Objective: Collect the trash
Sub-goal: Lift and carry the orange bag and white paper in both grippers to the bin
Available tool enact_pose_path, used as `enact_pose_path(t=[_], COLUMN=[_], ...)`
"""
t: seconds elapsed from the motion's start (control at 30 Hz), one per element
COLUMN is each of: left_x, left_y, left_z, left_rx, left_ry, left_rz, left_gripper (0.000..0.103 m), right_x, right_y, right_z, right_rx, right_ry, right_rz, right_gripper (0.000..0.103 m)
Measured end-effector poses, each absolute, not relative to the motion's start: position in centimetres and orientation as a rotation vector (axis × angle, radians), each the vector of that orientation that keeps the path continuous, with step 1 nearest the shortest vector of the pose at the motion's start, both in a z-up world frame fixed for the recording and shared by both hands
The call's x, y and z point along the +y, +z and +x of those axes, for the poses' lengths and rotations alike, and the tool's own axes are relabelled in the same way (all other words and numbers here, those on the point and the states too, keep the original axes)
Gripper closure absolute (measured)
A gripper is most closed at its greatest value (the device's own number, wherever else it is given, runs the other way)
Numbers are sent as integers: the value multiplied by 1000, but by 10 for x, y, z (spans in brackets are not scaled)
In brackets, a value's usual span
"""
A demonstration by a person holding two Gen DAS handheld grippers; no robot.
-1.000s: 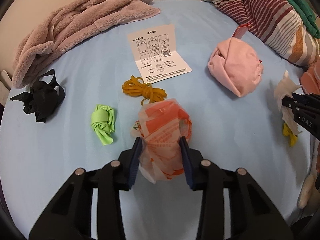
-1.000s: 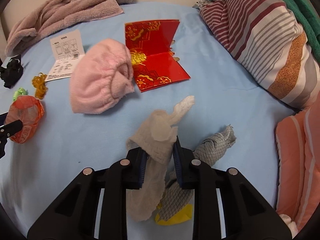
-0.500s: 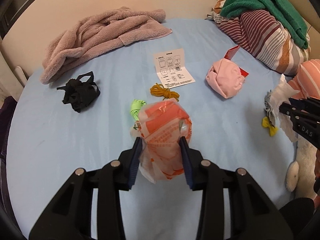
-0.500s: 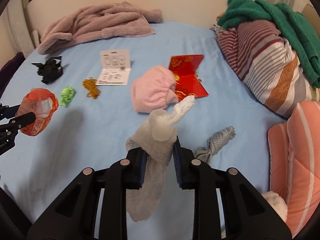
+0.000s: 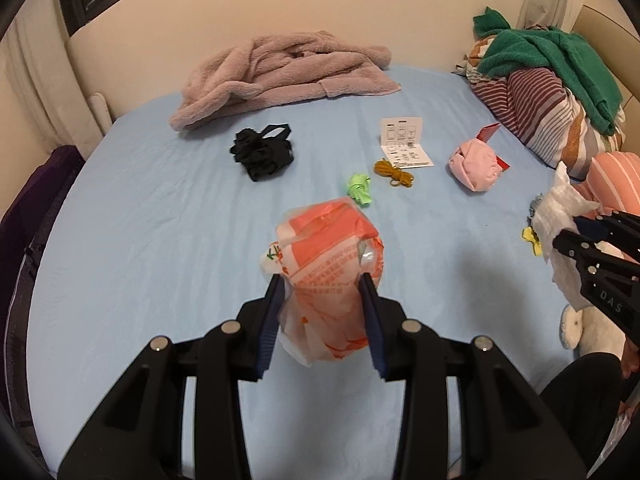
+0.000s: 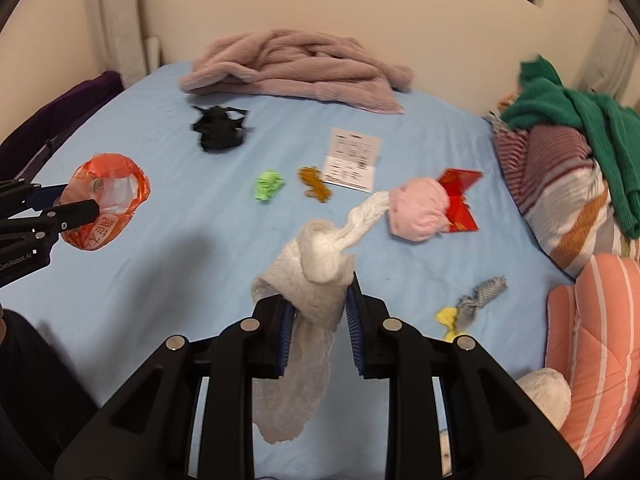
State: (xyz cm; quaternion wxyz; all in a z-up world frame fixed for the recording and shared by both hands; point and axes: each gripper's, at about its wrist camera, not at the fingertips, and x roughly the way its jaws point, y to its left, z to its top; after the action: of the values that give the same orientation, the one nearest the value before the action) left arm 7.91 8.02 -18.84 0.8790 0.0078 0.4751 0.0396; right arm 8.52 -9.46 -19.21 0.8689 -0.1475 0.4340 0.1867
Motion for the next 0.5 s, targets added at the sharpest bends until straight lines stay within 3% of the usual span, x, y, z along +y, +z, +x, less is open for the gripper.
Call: enact_pose_path(t=[0.5], left_x=[214], left_y=[-147], left_z=[-65], left_rx=[933], left_ry=[385], left_rz=[-86], left_gripper=[65], right_x=[80], right_y=[-161], right_z=[-6], right_rx=[821], right_ry=[735], right_rz=[-429], right_gripper=[80])
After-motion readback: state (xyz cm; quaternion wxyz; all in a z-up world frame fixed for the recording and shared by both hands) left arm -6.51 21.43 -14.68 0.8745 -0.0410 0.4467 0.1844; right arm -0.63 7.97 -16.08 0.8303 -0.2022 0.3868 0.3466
